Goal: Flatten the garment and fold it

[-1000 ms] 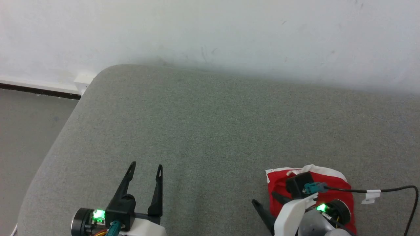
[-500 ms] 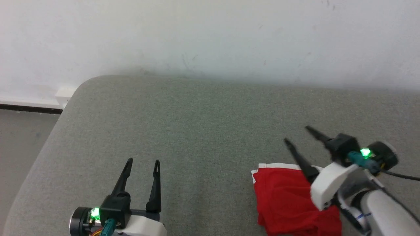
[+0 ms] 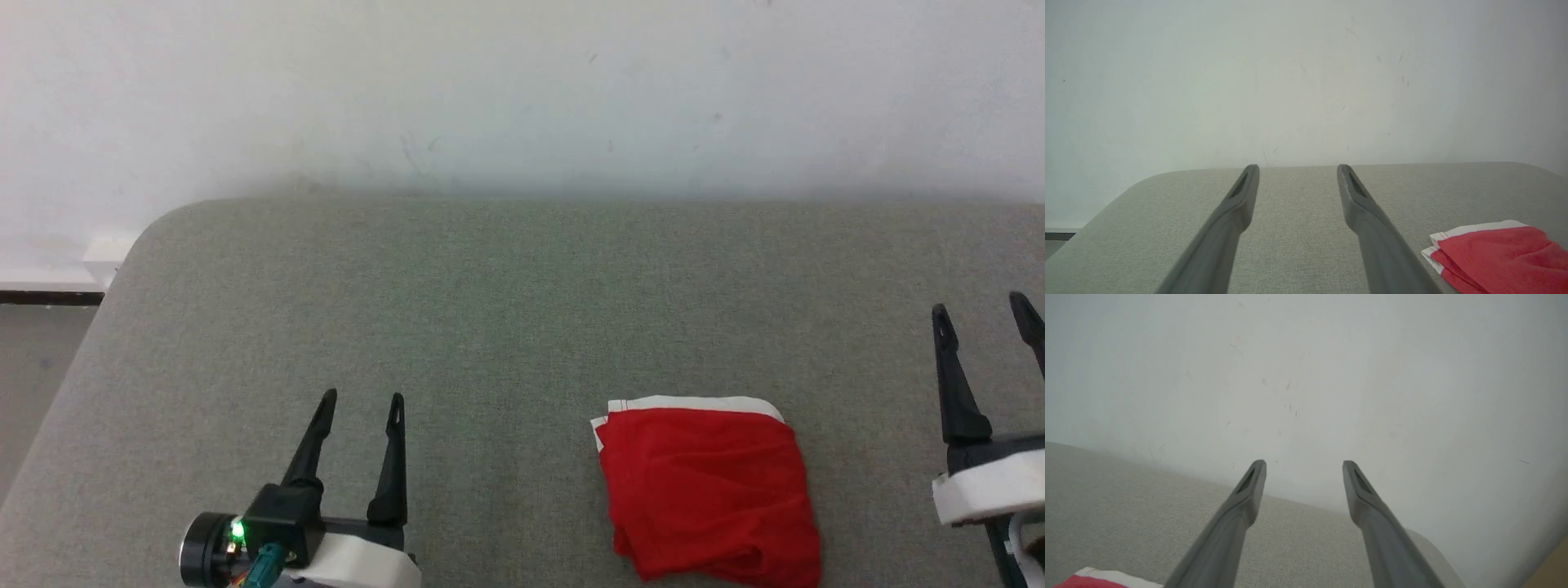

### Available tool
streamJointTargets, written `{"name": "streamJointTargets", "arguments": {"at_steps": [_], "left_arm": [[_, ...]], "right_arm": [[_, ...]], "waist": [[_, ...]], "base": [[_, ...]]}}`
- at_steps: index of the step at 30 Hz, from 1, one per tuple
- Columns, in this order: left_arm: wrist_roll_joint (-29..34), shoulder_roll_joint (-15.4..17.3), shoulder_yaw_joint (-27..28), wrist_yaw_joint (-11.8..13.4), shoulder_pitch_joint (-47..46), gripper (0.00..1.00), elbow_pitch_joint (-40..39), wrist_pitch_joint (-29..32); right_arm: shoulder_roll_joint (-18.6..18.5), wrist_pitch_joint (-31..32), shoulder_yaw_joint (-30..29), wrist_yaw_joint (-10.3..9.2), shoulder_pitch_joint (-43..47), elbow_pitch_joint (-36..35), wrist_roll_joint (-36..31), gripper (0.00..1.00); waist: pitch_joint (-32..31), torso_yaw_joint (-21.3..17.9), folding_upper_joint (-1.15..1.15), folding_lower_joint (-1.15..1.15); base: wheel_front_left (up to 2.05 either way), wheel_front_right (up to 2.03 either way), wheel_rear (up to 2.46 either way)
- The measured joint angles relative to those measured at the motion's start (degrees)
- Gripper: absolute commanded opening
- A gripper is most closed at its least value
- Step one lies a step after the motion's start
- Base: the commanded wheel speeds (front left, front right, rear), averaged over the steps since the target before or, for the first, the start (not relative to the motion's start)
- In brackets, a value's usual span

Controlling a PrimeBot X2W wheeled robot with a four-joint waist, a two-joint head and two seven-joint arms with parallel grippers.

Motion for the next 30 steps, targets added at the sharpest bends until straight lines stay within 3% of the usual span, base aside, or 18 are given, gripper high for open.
{"name": "streamJointTargets", "arguments": {"at_steps": [5,8,22,24,30], "left_arm": [[-0.1,-0.4,-0.1,-0.8,0.2,1.00,0.1,0.0],[-0.1,-0.6,0.0,-0.8,0.5,1.00,0.1,0.0],[0.5,-1.4,-0.1,-1.7,1.1,1.00,0.1,0.0],[0.6,-1.5,-0.1,-1.7,1.1,1.00,0.1,0.0],[1.0,-1.7,-0.3,-2.0,0.9,1.00,0.3,0.0]], "right_arm": [[6.4,-2.6,-2.3,0.00,6.3,-3.5,-1.0,1.00],[8.0,-3.4,-2.3,0.00,9.1,-4.7,-2.6,1.00],[9.6,-4.4,-1.7,0.00,11.8,-4.9,-2.7,1.00],[9.1,-2.5,-0.9,0.00,11.8,-4.6,-0.9,1.00],[4.2,12.6,3.7,0.00,11.7,-2.7,7.6,1.00]], "waist": [[0.5,-0.4,0.00,0.00],[0.6,-0.2,0.00,0.00],[0.6,0.8,0.00,0.00],[1.0,0.9,0.00,0.00],[2.7,1.5,0.00,0.00]], "base": [[0.00,0.00,0.00],[0.00,0.00,0.00],[0.00,0.00,0.00],[0.00,0.00,0.00],[0.00,0.00,0.00]]}}
